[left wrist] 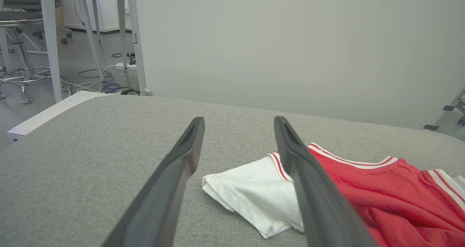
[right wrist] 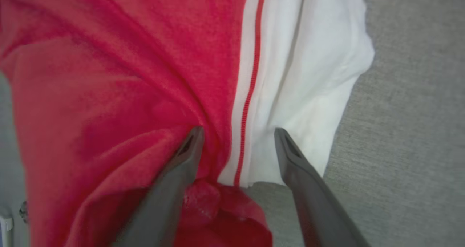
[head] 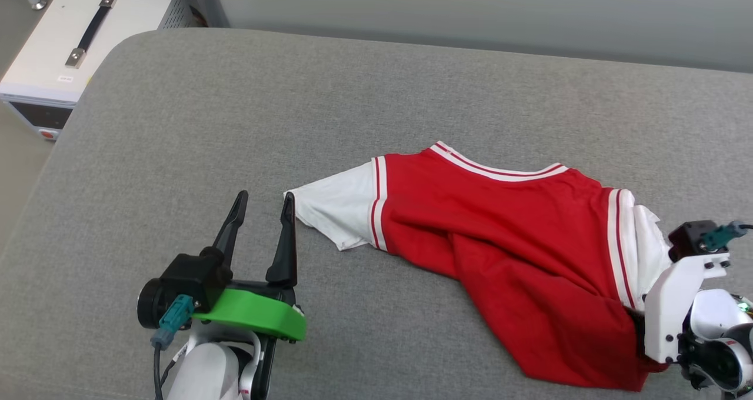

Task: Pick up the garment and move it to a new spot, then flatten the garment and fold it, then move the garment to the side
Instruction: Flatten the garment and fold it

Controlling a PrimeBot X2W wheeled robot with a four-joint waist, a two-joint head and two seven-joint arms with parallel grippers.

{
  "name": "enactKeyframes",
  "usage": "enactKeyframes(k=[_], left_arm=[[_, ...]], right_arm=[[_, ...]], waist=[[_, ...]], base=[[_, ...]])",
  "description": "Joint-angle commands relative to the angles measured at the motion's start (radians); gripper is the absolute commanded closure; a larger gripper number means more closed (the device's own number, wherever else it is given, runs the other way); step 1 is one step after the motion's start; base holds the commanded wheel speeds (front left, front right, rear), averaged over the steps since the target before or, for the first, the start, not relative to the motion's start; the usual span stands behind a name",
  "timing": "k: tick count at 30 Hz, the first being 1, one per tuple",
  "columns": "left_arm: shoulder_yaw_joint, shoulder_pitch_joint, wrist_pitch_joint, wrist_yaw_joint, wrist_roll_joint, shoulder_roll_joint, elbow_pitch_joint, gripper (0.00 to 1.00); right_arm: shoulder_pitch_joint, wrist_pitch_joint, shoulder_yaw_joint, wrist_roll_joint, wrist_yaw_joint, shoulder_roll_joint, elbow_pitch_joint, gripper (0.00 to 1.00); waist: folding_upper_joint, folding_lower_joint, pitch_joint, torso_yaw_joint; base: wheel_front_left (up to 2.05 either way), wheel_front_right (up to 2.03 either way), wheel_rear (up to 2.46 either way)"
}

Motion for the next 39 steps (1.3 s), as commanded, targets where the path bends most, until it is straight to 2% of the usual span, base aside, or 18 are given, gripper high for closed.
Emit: enactKeyframes(k=[1, 5, 10, 20, 28, 35, 36, 37, 38, 39], left_arm=[[0.004, 0.012, -0.006, -0.003, 0.0, -0.005, 0.004, 0.0], [0.008, 0.012, -0.006, -0.005, 0.003, -0.005, 0.001, 0.0], [-0.004, -0.005, -0.006, -0.007, 0.003, -0.005, -0.004, 0.0], [-0.029, -0.033, -0.006, 0.003, 0.004, -0.005, -0.008, 0.0], [-0.046, -0.052, -0.006, 0.014, -0.005, -0.005, -0.012, 0.0], [-0.043, -0.061, -0.006, 0.019, -0.008, -0.005, -0.016, 0.0], [-0.041, -0.061, -0.006, 0.019, -0.008, -0.005, -0.016, 0.0], [-0.039, -0.061, -0.006, 0.019, -0.008, -0.005, -0.016, 0.0], [-0.037, -0.062, -0.006, 0.02, -0.007, -0.005, -0.015, 0.0], [-0.035, -0.062, -0.006, 0.021, -0.006, -0.005, -0.014, 0.0]], right_arm=[[0.015, -0.008, -0.016, 0.011, -0.001, 0.008, -0.018, 0.0], [0.007, 0.018, -0.069, 0.034, -0.001, 0.012, -0.075, 0.0], [-0.065, 0.094, -0.123, -0.003, -0.001, -0.012, -0.104, 0.0], [-0.267, 0.221, -0.176, -0.043, -0.001, 0.006, 0.053, 0.0], [-0.322, 0.207, -0.142, -0.111, -0.001, -0.035, 0.155, 0.0], [-0.303, 0.187, -0.076, -0.108, -0.001, -0.035, 0.217, 0.0], [-0.299, 0.186, -0.067, -0.105, -0.001, -0.036, 0.223, 0.05], [-0.295, 0.184, -0.055, -0.101, -0.001, -0.039, 0.228, 0.89], [-0.292, 0.182, -0.047, -0.096, -0.001, -0.041, 0.233, 1.0], [-0.29, 0.177, -0.04, -0.089, -0.001, -0.045, 0.237, 1.0]], waist=[[0.0, 0.0, -0.009, -0.014], [0.0, 0.0, -0.007, -0.031], [0.0, 0.0, 0.024, -0.029], [0.0, 0.0, 0.106, 0.027], [0.0, 0.0, 0.158, 0.072], [0.0, 0.0, 0.177, 0.084], [0.0, 0.0, 0.178, 0.083], [0.0, 0.0, 0.177, 0.081], [0.0, 0.0, 0.176, 0.079], [0.0, 0.0, 0.174, 0.075]], base=[[0.0, 0.0, 0.0], [0.0, 0.0, 0.0], [0.0, 0.0, 0.0], [0.0, 0.0, 0.0], [0.0, 0.0, 0.0], [0.0, 0.0, 0.0], [0.0, 0.0, 0.0], [0.0, 0.0, 0.0], [0.0, 0.0, 0.0], [0.0, 0.0, 0.0]])
